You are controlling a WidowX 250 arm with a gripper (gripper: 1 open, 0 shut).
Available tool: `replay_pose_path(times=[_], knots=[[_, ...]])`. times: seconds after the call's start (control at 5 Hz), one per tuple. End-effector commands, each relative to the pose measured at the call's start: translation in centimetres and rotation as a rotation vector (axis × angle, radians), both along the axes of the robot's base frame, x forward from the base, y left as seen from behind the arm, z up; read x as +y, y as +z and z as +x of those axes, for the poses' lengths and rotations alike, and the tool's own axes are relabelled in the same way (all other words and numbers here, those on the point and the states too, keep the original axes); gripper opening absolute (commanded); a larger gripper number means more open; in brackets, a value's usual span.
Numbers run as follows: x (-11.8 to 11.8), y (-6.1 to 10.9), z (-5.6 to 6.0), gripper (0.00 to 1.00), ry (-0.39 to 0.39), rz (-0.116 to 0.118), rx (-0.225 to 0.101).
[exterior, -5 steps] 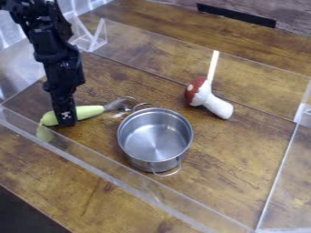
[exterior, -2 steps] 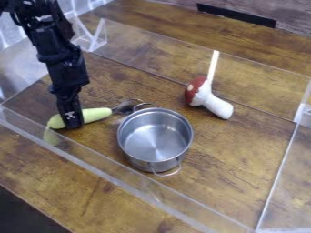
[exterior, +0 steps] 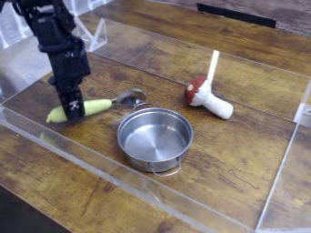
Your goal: Move the green spoon to the right
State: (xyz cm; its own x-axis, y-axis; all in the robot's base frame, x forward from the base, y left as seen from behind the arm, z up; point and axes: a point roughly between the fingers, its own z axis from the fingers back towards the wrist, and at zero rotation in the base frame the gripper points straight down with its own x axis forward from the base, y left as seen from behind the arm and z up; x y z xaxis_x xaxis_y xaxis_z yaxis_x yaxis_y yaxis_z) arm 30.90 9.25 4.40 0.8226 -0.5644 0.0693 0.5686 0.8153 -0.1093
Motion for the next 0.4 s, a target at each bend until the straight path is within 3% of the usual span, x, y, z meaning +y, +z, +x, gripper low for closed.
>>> replay_pose_path(times=[0.0, 0.2], knots=[[-0.9, 6.1, 2.9, 0.0, 0.014, 0.054, -0.144], [-1.8, 8.7, 4.5, 0.0, 0.06, 0.067, -0.179]])
